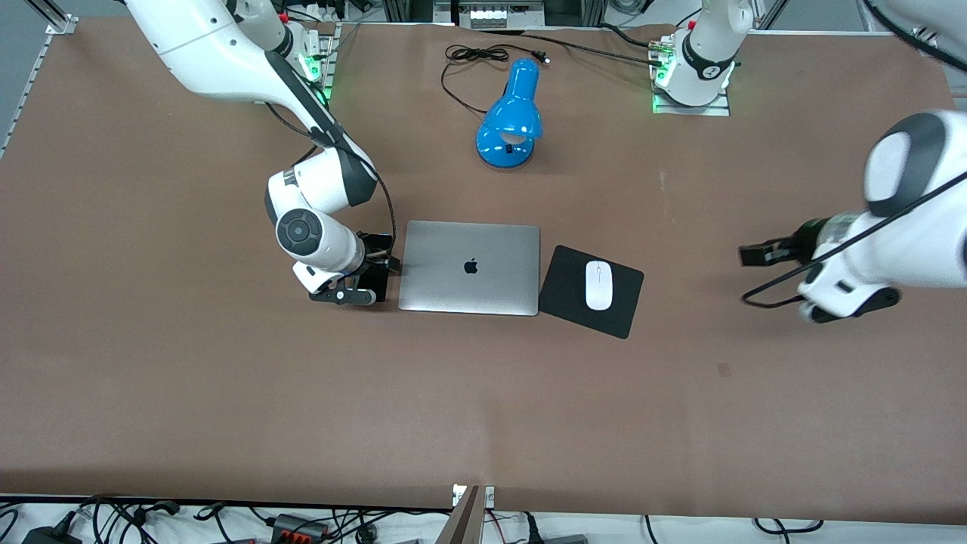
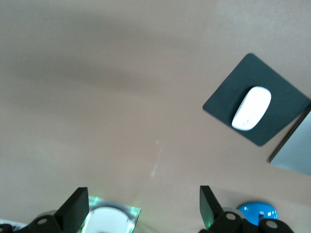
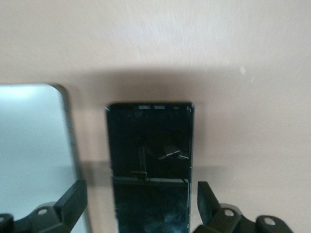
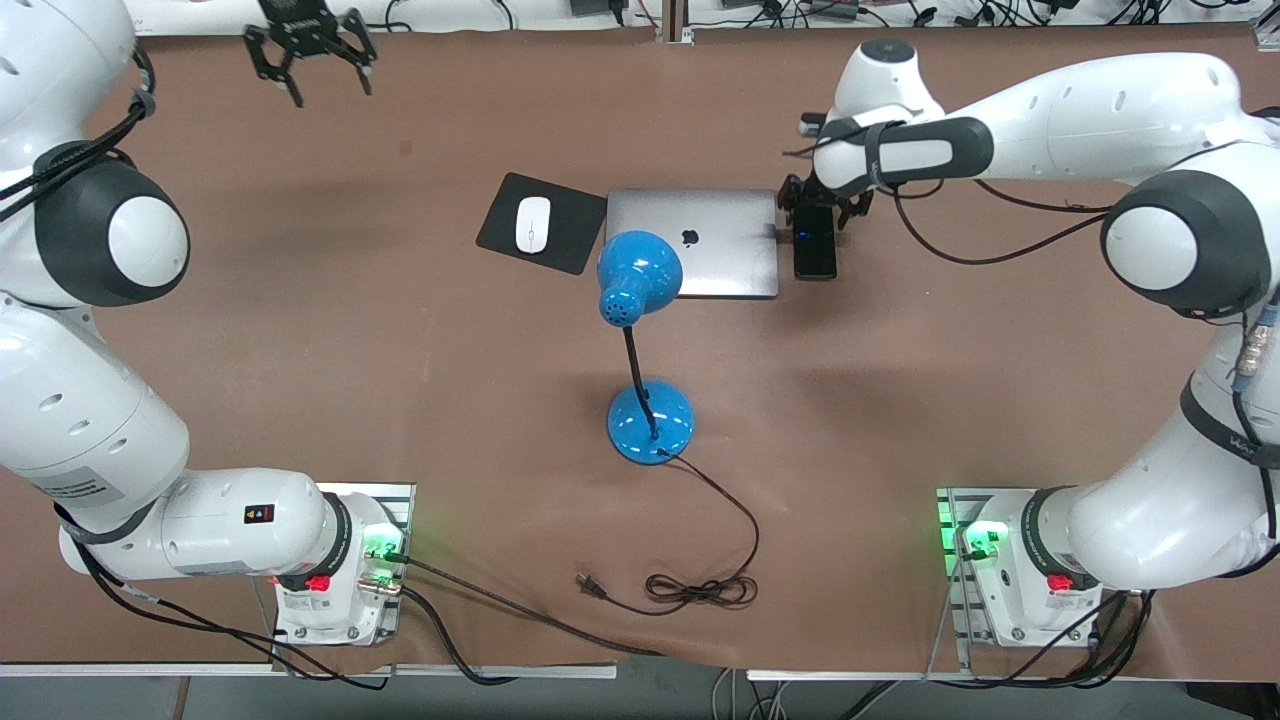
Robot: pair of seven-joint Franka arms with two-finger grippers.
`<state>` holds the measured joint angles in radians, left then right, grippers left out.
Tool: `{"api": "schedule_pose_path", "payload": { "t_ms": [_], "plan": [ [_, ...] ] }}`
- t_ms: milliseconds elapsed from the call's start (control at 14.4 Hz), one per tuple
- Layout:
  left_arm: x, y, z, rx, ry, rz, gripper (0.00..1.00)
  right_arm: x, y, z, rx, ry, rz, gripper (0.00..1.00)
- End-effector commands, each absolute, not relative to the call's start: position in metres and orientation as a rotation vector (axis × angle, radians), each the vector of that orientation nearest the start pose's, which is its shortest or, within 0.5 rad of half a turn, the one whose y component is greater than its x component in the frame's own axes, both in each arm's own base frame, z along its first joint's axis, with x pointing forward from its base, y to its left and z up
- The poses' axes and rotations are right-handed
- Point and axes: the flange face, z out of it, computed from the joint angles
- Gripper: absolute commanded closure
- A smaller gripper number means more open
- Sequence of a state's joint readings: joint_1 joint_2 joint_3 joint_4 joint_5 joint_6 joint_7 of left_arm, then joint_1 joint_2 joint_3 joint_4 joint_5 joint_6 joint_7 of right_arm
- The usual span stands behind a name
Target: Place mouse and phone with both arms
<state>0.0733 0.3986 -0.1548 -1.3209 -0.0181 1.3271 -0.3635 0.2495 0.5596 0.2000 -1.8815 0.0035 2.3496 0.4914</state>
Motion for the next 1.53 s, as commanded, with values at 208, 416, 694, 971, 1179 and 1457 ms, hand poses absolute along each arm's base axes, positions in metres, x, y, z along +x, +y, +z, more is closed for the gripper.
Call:
{"api": "schedule_pose_path", "payload": {
  "t_ms": [208, 416, 694, 971, 1179, 1457],
  "plan": [
    [0.614, -0.079, 0.553, -3.090, -0.291, 0.400, 0.00, 0.605, 0.248, 0.345, -3.084, 0.125, 0.107, 0.00],
    [0.604, -0.094, 0.565, -3.073, -0.249, 0.370, 0.00, 0.632, 0.219, 0.410, -3.086, 0.087, 0.116, 0.00],
    [0.587, -0.077, 0.572, -3.061, -0.284, 0.363, 0.00, 0.653, 0.163, 0.474, -3.080, 0.043, 0.074, 0.00],
    [0.580, -0.073, 0.571, -3.085, -0.181, 0.226, 0.00, 0.661, 0.104, 0.528, -3.074, 0.072, 0.092, 0.00],
    [0.579, -0.057, 0.581, -3.087, -0.192, 0.196, 0.00, 0.658, 0.069, 0.554, -3.078, 0.046, 0.034, 0.00],
    [0.569, -0.058, 0.583, -3.077, -0.191, 0.263, 0.00, 0.652, 0.000, 0.580, -3.131, -0.067, -0.039, 0.00]
  ]
}}
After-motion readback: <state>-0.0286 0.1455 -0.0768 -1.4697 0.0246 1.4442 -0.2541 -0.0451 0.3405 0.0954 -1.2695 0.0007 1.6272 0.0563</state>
